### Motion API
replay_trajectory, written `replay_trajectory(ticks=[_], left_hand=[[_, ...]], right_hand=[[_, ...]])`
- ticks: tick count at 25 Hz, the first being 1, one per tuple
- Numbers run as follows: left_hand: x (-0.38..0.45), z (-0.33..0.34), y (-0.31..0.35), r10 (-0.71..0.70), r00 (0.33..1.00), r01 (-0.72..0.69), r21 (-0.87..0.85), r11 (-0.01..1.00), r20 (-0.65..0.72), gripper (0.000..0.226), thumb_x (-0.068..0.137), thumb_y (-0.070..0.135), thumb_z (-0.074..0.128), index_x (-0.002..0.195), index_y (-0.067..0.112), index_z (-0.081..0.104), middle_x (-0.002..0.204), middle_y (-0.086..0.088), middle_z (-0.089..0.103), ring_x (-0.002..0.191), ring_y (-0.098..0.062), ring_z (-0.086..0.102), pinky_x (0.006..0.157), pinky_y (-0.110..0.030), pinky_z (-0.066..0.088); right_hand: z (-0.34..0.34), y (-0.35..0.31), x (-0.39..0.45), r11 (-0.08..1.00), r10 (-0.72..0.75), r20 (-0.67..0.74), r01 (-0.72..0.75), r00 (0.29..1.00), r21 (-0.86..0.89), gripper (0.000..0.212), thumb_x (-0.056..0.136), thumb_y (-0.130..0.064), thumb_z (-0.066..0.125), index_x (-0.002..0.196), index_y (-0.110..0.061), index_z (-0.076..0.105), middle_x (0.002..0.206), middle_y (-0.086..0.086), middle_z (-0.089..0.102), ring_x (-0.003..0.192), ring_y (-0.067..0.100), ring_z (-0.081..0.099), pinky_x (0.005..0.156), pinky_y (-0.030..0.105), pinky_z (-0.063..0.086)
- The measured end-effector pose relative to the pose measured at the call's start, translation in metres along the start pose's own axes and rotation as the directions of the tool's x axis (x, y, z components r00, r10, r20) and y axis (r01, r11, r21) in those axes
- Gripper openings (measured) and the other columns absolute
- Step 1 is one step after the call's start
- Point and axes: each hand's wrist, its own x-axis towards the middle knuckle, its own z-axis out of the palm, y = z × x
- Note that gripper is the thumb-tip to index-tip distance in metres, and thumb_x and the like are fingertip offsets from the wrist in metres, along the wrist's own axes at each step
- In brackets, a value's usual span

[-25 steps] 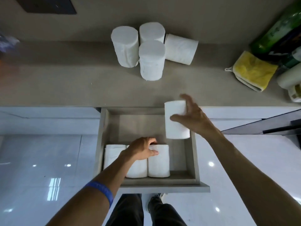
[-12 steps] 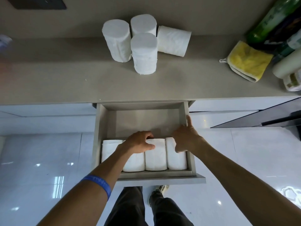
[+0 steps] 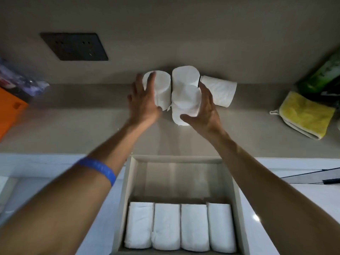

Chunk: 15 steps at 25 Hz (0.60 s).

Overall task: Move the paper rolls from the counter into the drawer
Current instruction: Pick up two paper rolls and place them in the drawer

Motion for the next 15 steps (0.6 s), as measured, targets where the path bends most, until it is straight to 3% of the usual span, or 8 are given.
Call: replay_trajectory(ticks=[2,4,6,10,12,15], left_hand=[[0.043,-0.001,0.000,0.098,0.978,-0.128,0.161,0.979,0.185,0.108,0.067,0.014,0.081,0.154,0.026,0.018,0.163,-0.011,0.013,0.145,-0.036,0.018,0.106,-0.053,0.034],[0.066,-0.001,-0.002,0.143,0.935,-0.195,0.136,0.971,0.325,0.101,0.066,0.023,0.086,0.150,0.025,0.029,0.154,-0.011,0.029,0.139,-0.037,0.026,0.104,-0.051,0.039],[0.062,-0.012,-0.005,0.159,0.939,-0.186,0.061,0.981,0.303,0.089,0.062,0.032,0.088,0.137,0.025,0.042,0.138,-0.011,0.044,0.126,-0.037,0.037,0.093,-0.046,0.045],[-0.021,-0.051,-0.024,0.229,0.934,-0.205,-0.113,0.972,0.274,0.078,0.055,0.049,0.084,0.120,0.029,0.047,0.119,-0.005,0.053,0.107,-0.029,0.045,0.078,-0.035,0.039],[-0.080,-0.068,-0.043,0.246,0.906,-0.168,-0.241,0.956,0.344,0.072,0.051,0.055,0.080,0.113,0.035,0.050,0.111,0.000,0.058,0.099,-0.023,0.051,0.076,-0.034,0.042],[-0.138,-0.055,-0.056,0.177,0.844,-0.023,-0.295,0.955,0.506,0.064,0.054,0.047,0.083,0.110,0.036,0.055,0.109,0.002,0.061,0.100,-0.021,0.054,0.078,-0.034,0.045]], right_hand=[[0.009,0.002,0.021,0.999,0.022,0.057,-0.024,0.998,0.032,0.104,0.067,-0.023,0.084,0.152,-0.025,0.025,0.144,0.003,0.040,0.120,0.017,0.045,0.096,0.028,0.040],[0.013,0.003,0.026,0.998,0.059,0.049,-0.060,0.997,0.011,0.099,0.062,-0.028,0.087,0.145,-0.029,0.034,0.128,-0.001,0.043,0.105,0.014,0.048,0.090,0.032,0.048],[0.010,-0.002,0.012,0.997,0.072,0.029,-0.073,0.997,0.018,0.094,0.057,-0.034,0.088,0.137,-0.031,0.038,0.125,-0.004,0.044,0.101,0.013,0.049,0.085,0.029,0.050],[-0.005,-0.004,-0.077,0.976,0.142,0.092,-0.155,0.986,0.154,0.083,0.046,-0.052,0.088,0.118,-0.045,0.047,0.116,-0.019,0.056,0.097,-0.009,0.051,0.069,0.002,0.040],[-0.010,0.002,-0.131,0.937,0.270,0.166,-0.298,0.948,0.183,0.076,0.041,-0.055,0.087,0.109,-0.049,0.055,0.106,-0.024,0.060,0.090,-0.016,0.055,0.061,0.000,0.042],[0.004,0.016,-0.168,0.793,0.447,0.328,-0.538,0.832,0.285,0.068,0.045,-0.044,0.093,0.105,-0.048,0.062,0.104,-0.014,0.063,0.088,0.002,0.064,0.052,0.012,0.051]])
